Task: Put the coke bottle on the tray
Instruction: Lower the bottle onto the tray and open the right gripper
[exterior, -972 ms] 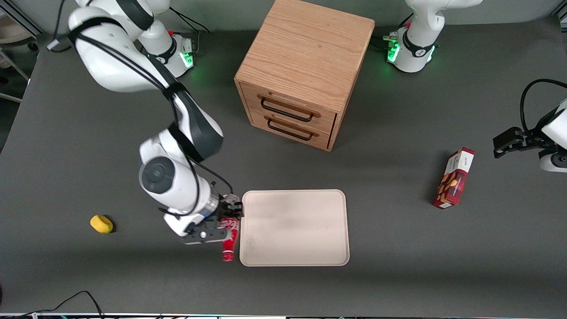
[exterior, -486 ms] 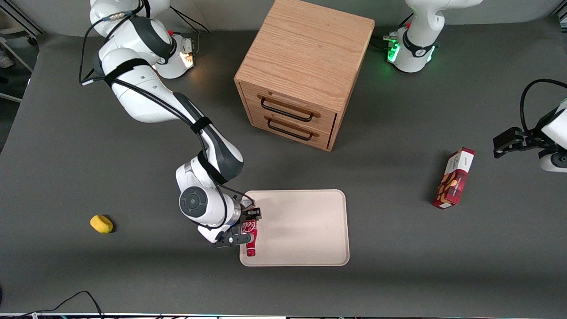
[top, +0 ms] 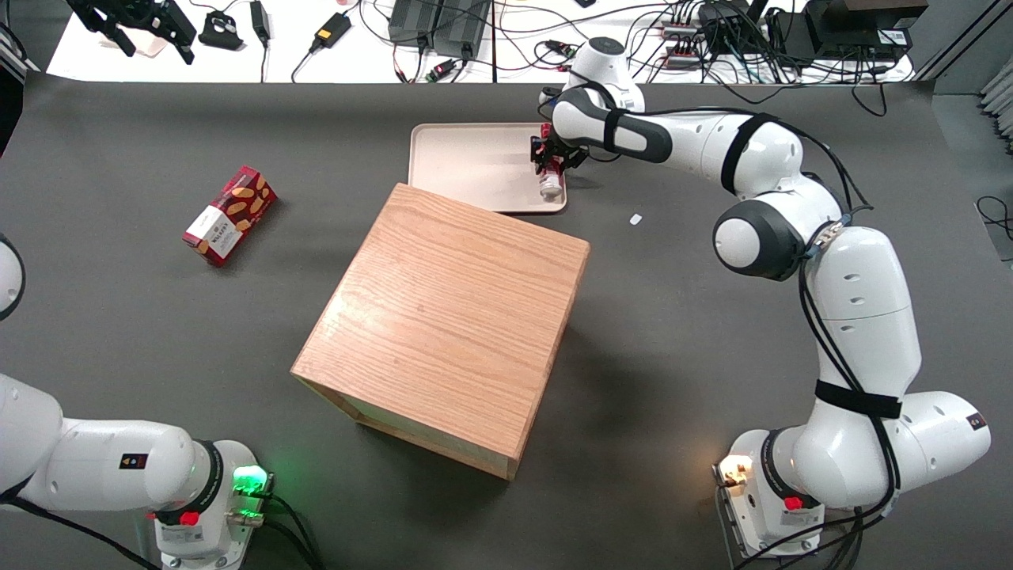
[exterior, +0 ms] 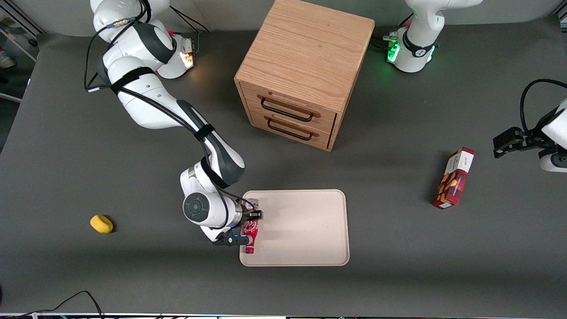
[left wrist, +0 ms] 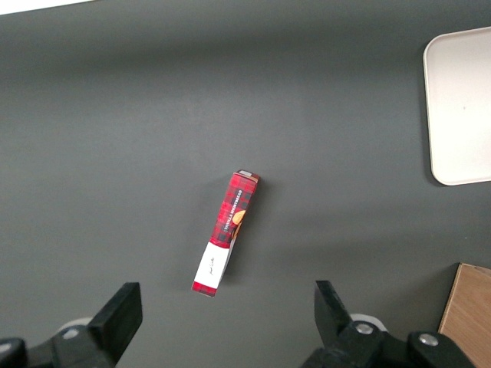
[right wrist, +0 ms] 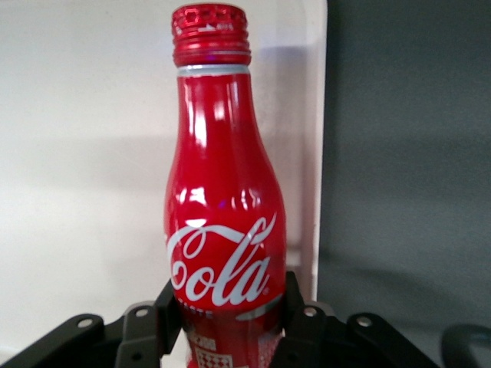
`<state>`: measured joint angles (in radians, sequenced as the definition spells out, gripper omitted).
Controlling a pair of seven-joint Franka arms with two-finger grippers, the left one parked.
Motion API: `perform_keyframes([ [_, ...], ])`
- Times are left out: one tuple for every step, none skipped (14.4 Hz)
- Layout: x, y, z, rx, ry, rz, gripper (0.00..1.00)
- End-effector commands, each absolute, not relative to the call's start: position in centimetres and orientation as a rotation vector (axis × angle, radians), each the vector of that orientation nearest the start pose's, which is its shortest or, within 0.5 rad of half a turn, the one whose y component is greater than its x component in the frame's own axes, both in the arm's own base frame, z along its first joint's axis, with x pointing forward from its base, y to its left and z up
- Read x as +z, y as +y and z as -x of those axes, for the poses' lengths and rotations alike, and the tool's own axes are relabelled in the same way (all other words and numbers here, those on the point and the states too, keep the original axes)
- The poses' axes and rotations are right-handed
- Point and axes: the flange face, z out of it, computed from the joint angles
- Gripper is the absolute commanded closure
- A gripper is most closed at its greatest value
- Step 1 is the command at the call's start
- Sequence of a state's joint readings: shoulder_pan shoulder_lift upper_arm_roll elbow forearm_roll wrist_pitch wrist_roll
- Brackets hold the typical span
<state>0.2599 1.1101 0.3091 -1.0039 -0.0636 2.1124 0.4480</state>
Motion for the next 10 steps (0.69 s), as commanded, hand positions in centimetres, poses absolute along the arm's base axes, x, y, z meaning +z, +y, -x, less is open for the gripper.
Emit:
perform_keyframes([
  [19.2, 34.8, -70.9, 0.082, 0.062, 2.917, 0.81],
  [19.2, 34.8, -70.8, 0.083, 0.060, 2.918, 0.25],
  [19.1, 34.5, -70.9, 0.075, 0.057, 2.927, 0.00],
  [19.0, 34.1, -71.2, 0.061, 0.060, 2.936, 0.00],
  [18.6, 34.0, -71.1, 0.063, 0.048, 2.939, 0.00],
  [18.4, 34.0, -71.0, 0.056, 0.047, 2.938, 0.00],
  [18.4, 34.0, -71.1, 0.048, 0.050, 2.935, 0.00],
  [18.4, 34.0, -71.1, 0.047, 0.047, 2.937, 0.00],
  [18.2, 34.0, -71.0, 0.051, 0.047, 2.938, 0.00],
  [18.4, 34.0, -71.1, 0.047, 0.049, 2.937, 0.00],
])
